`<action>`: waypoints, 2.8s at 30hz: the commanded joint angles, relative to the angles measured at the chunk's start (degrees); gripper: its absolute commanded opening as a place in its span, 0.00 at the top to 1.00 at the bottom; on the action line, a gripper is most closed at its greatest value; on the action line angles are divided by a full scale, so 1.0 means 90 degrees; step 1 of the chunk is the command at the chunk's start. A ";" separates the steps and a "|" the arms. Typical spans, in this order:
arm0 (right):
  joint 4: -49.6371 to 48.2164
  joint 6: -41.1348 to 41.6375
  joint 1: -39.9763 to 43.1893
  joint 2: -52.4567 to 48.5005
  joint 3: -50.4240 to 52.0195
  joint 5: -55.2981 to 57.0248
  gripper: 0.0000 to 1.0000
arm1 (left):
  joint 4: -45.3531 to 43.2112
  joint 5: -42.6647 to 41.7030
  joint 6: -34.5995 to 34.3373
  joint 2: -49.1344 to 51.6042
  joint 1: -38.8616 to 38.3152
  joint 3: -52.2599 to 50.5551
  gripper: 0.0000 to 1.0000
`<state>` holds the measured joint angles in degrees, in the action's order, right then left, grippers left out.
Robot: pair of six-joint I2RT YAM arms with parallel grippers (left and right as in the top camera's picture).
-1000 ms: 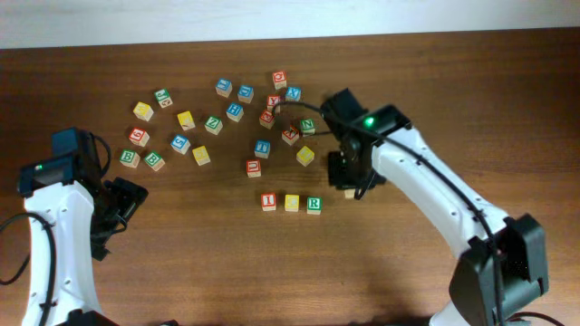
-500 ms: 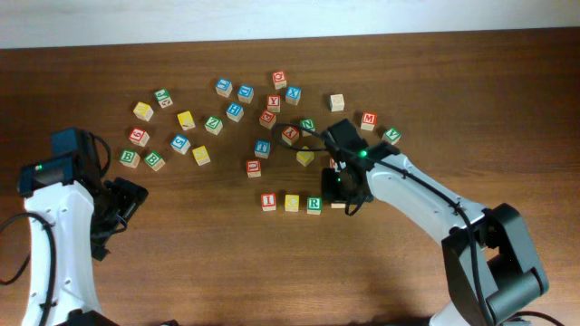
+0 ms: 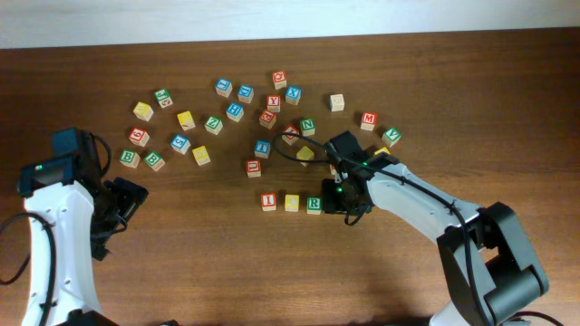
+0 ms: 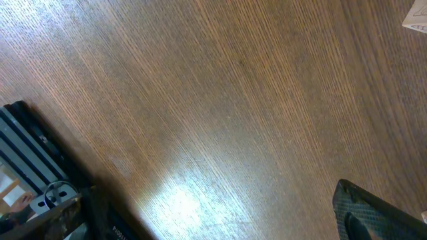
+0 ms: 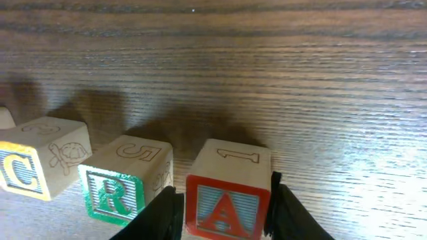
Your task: Spell out ICRA
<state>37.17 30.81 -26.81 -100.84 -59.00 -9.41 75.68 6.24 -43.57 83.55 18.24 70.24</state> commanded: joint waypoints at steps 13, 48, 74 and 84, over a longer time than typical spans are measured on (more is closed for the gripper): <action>0.1001 -0.0066 0.0029 0.0022 -0.1018 -0.0053 0.51 | 0.0005 0.0073 -0.0056 -0.0087 0.0034 -0.0010 0.01; 0.6203 -0.1734 0.4022 0.0636 -0.4505 0.0321 0.13 | 0.0005 0.0073 -0.0056 -0.0087 0.0034 -0.0010 0.01; 0.4260 -0.1732 0.3543 0.0505 -0.1974 -0.0379 0.94 | -0.1948 -0.1134 0.1707 -0.0080 -0.3191 -0.0015 1.00; 0.2905 -0.1321 0.2220 0.0495 -0.0865 -0.0527 0.96 | -0.2339 -0.1095 0.1717 0.1744 -0.4175 -0.0015 1.00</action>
<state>64.16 16.40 -4.89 -96.38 -67.26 -13.47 55.00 -2.61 -28.88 94.30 -19.20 70.02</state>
